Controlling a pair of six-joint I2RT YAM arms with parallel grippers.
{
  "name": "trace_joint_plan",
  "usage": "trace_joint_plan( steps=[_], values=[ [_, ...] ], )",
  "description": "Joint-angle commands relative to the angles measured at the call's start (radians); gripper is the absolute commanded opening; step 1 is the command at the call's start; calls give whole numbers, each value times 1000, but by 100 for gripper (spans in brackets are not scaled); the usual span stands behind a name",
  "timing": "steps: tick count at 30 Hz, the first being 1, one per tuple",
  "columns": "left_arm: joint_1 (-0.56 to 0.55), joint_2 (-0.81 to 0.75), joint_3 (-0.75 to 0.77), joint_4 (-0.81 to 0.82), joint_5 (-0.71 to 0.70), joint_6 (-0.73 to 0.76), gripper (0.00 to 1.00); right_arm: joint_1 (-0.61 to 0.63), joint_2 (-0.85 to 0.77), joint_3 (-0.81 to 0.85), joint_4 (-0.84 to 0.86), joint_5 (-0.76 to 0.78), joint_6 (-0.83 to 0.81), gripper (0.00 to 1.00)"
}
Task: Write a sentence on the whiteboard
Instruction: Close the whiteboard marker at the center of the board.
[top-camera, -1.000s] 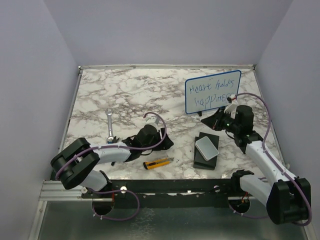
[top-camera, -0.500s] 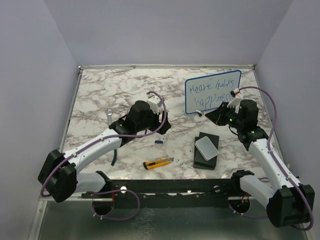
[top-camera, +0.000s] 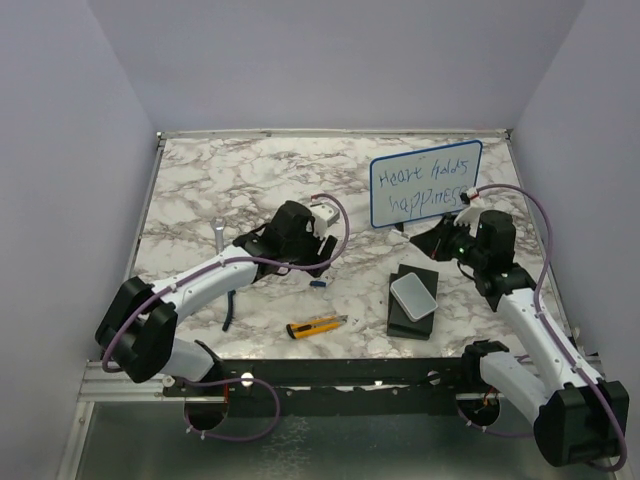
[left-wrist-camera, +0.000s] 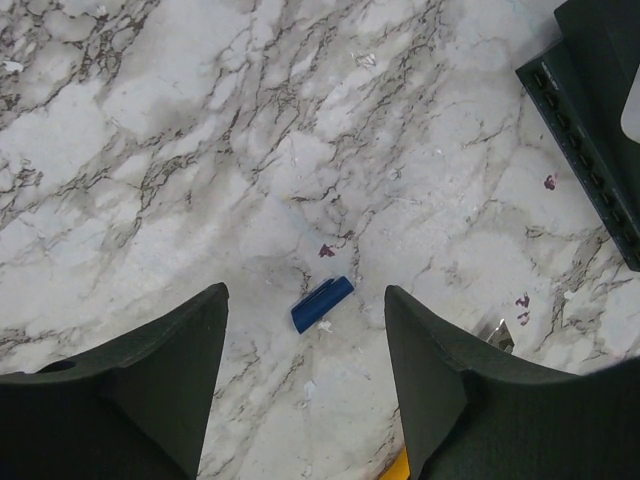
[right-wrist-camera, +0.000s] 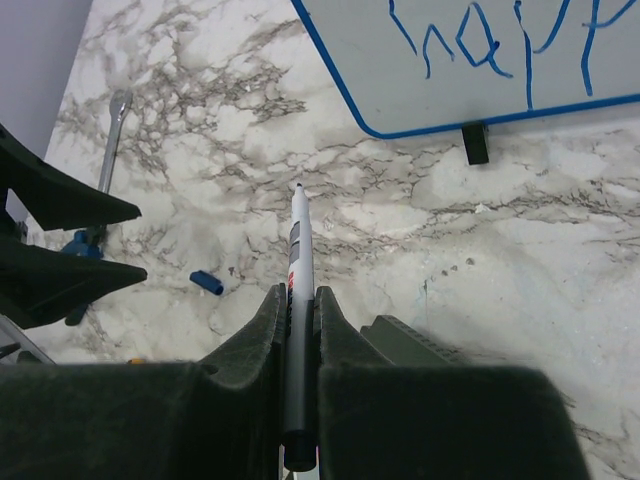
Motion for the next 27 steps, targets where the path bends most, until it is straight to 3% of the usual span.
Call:
trace_joint_plan(
  steps=[1, 8, 18, 27],
  values=[
    [-32, 57, 21, -35, -38, 38, 63, 4, -2, -32, 28, -11, -7, 1],
    [-35, 116, 26, -49, -72, 54, 61, 4, -6, -50, 31, -8, -9, 1],
    [-38, 158, 4, -52, 50, 53, 57, 4, -7, -63, 30, 1, -11, 1],
    [-73, 185, 11, -93, -57, 40, 50, 4, 3, -56, 28, 5, -14, 1]
  ],
)
